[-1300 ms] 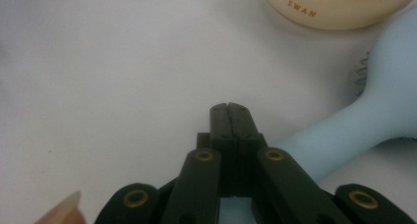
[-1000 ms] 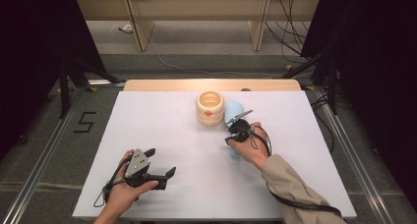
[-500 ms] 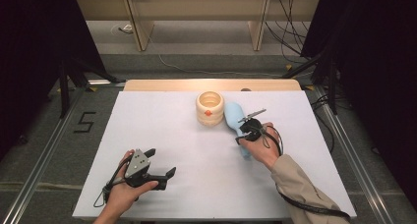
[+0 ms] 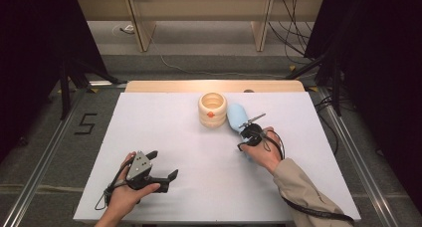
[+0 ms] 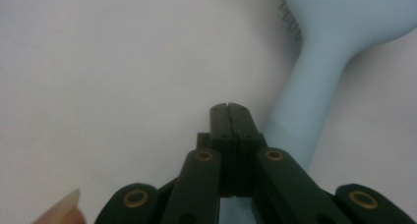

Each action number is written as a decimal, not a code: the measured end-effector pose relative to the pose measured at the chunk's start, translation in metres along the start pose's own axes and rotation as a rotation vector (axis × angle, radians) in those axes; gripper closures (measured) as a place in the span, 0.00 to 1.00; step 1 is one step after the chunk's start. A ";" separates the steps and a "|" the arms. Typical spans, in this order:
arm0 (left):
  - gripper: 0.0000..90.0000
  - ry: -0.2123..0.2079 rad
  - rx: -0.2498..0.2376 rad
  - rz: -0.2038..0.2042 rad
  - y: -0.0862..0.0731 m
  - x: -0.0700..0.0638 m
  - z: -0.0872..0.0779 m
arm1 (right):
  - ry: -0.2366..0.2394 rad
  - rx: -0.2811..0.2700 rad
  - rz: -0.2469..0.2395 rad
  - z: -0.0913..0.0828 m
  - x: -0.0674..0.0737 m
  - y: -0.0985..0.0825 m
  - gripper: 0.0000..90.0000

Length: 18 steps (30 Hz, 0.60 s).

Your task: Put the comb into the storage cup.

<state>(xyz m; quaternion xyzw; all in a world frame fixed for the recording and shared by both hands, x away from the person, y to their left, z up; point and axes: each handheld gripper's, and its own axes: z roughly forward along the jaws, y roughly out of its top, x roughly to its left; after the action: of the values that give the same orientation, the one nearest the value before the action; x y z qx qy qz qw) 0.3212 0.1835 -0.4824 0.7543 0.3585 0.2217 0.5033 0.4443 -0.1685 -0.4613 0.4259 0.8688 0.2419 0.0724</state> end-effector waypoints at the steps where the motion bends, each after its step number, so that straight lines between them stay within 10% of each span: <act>1: 0.04 0.000 0.000 -0.001 0.000 0.000 0.000 | 0.001 0.007 -0.002 0.002 0.001 0.000 1.00; 18: 0.05 0.000 -0.002 -0.001 0.000 -0.001 0.000 | -0.049 0.042 0.056 -0.018 -0.026 -0.015 1.00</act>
<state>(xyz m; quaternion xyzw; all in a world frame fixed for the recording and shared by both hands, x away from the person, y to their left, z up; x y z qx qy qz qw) 0.3207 0.1832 -0.4821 0.7536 0.3588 0.2218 0.5042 0.4441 -0.2027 -0.4552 0.4573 0.8594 0.2150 0.0778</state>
